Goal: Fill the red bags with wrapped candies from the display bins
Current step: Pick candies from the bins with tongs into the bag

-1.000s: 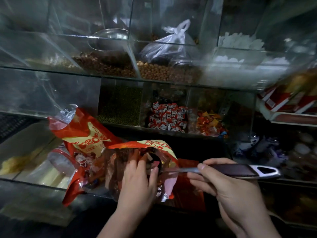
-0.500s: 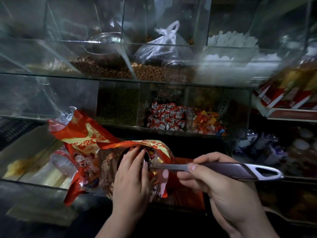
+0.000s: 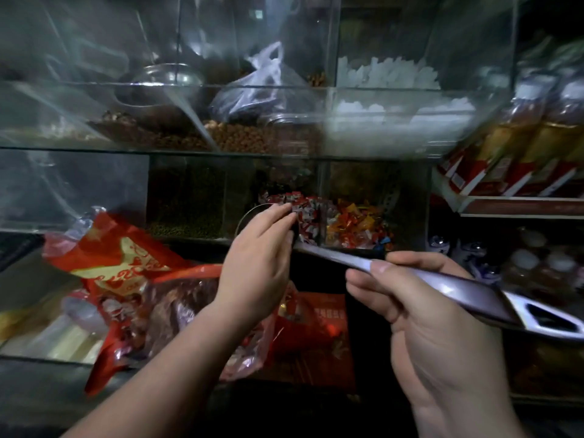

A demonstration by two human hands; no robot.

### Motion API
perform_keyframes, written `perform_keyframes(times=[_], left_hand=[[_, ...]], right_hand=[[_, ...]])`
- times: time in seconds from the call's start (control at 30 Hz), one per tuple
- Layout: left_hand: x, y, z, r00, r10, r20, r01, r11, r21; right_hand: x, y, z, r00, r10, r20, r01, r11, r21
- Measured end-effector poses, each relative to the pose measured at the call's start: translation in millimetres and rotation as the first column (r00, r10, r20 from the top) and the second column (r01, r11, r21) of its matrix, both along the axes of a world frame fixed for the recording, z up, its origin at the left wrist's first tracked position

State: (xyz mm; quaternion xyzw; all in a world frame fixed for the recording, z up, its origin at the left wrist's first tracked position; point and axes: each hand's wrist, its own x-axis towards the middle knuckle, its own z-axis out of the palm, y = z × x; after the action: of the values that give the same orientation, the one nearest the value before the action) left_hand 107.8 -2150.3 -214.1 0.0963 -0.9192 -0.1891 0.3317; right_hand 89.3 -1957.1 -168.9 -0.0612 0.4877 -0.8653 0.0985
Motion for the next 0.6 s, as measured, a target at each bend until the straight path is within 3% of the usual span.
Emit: perform_keyframes(times=[0.13,0.3,0.5,0.6], left_hand=[[-53,13,5,0.985,-0.145,0.096,0.151,0.987,-0.061],[-124,24,0,0.903,-0.330,0.275,0.345,0.938,-0.007],[-170,22,-21,0.829,-0.344,0.442,0.321,0.938,0.127],[-179,26,-29,0.783,-0.339,0.522,0.278,0.941,0.194]], right_hand=[[-26,19,0,0.993,-0.116,0.025,0.117,0.990,-0.081],[-61,29,-13,0.985,-0.153,0.083,0.161,0.981,-0.109],[-98,13,-45,0.949,-0.316,-0.008,0.315,0.945,0.084],[-111,9,-57,0.917,-0.347,-0.197,0.390,0.883,0.262]])
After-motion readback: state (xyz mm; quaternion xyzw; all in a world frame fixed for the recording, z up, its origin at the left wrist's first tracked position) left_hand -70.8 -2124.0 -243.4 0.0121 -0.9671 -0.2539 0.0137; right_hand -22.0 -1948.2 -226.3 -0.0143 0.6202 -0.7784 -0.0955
